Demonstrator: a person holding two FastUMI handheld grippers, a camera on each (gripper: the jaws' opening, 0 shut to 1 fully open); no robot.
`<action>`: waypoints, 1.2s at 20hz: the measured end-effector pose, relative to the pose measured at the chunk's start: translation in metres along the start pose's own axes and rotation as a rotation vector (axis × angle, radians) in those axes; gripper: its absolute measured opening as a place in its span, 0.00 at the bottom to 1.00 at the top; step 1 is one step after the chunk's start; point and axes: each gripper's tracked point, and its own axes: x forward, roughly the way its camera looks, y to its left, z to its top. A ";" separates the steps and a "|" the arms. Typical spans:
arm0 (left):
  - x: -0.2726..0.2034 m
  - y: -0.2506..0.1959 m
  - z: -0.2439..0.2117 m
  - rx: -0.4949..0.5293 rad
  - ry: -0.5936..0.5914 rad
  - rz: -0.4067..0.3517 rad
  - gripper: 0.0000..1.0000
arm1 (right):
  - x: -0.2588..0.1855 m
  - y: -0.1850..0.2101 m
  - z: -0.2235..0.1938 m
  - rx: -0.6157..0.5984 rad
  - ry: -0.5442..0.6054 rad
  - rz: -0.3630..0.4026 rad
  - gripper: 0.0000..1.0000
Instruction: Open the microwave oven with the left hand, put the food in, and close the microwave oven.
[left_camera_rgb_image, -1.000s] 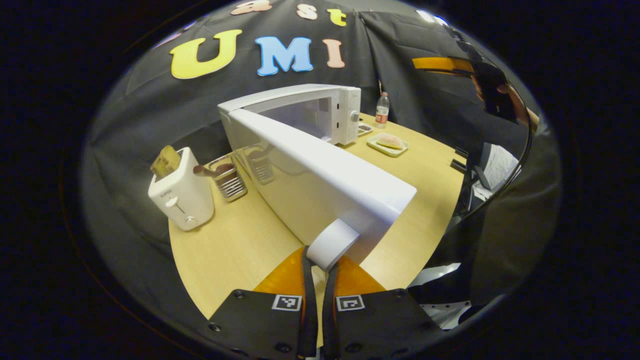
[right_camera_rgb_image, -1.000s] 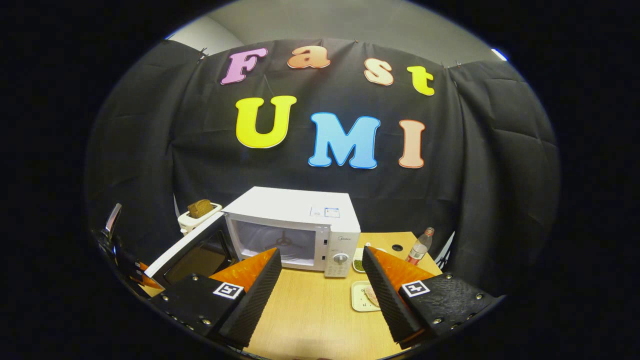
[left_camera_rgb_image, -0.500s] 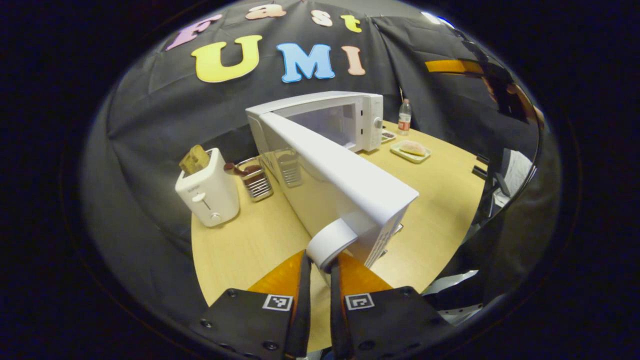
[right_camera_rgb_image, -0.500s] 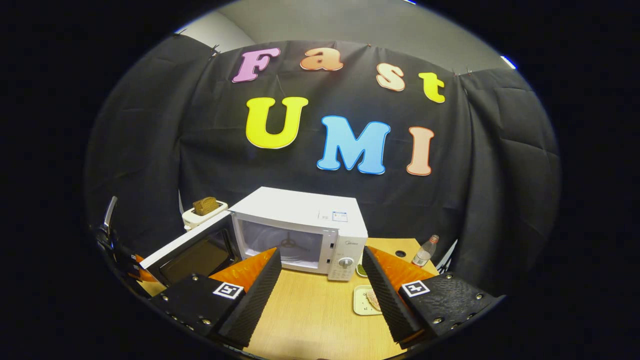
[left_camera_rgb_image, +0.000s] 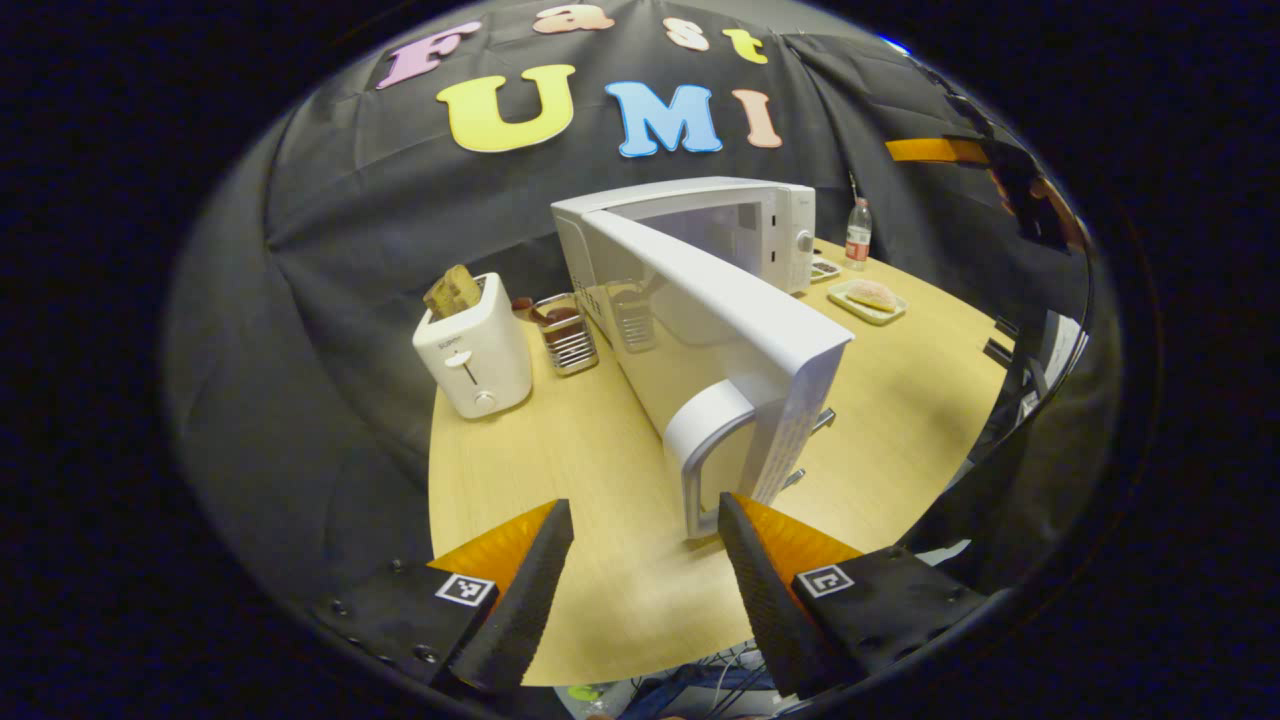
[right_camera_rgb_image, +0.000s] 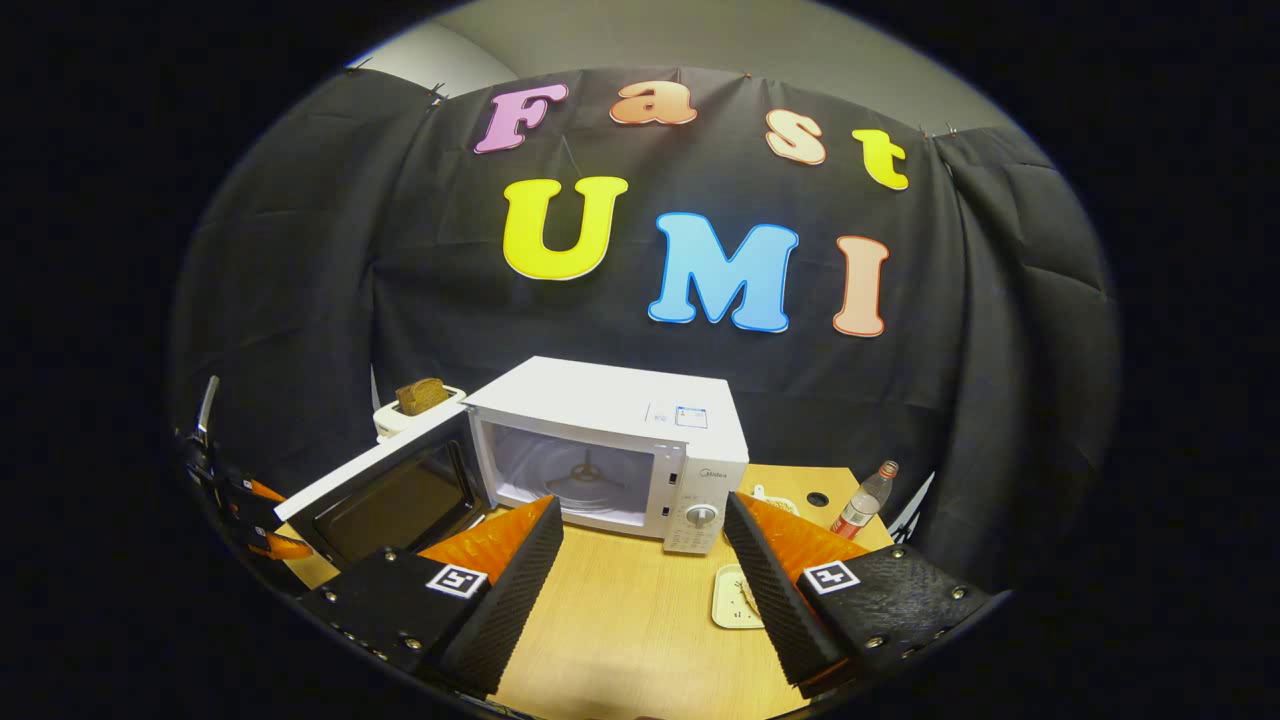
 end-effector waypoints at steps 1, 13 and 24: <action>-0.007 0.001 0.003 -0.019 -0.010 0.032 0.94 | 0.005 -0.010 -0.005 0.002 0.010 0.000 0.99; -0.098 -0.027 0.171 -0.209 -0.368 0.369 0.99 | 0.079 -0.121 -0.109 0.077 0.179 0.024 0.99; -0.116 -0.092 0.338 -0.312 -0.689 0.517 0.98 | 0.148 -0.175 -0.215 0.059 0.375 0.050 0.99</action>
